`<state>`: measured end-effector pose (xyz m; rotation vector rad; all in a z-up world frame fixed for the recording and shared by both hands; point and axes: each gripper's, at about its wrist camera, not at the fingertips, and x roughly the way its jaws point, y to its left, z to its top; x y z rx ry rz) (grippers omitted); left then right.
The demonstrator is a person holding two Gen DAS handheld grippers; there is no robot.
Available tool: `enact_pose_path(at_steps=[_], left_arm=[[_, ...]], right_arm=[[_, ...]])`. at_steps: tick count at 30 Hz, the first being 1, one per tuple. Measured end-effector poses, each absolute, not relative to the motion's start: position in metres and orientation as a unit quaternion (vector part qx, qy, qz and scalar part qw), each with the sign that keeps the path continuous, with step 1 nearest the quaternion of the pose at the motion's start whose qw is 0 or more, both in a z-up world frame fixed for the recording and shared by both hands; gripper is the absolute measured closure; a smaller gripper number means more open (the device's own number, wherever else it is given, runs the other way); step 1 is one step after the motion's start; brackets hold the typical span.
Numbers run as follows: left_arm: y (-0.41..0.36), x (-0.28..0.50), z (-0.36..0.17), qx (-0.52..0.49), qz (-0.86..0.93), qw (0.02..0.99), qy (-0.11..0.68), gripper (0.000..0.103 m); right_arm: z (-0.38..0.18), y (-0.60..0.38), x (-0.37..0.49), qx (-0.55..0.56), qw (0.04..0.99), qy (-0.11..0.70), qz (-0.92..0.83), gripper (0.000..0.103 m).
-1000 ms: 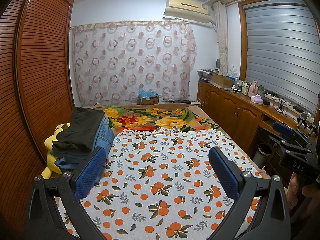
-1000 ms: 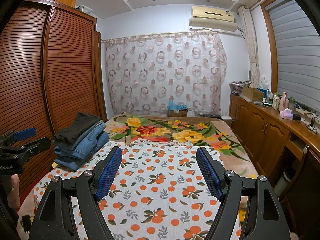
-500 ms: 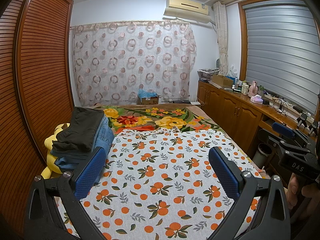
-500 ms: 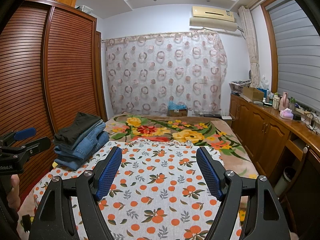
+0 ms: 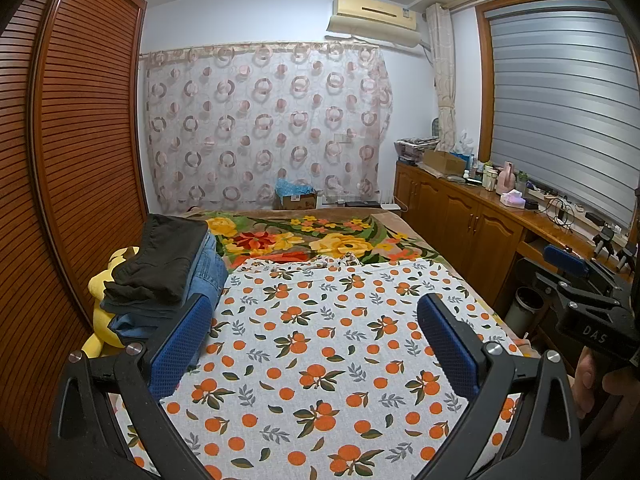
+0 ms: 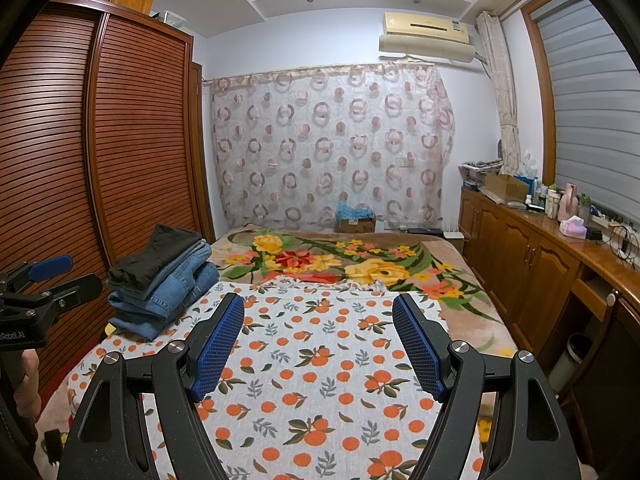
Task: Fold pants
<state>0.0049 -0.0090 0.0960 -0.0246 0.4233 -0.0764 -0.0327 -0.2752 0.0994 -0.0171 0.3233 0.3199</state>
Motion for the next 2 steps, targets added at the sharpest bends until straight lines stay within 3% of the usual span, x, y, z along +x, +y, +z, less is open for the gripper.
enact_pose_path(at_steps=[2], left_arm=[[-0.009, 0.0048, 0.096, -0.012, -0.038, 0.977, 0.21, 0.0]], right_arm=[[0.0993, -0.2754, -0.0326, -0.008, 0.974, 0.16, 0.159, 0.025]])
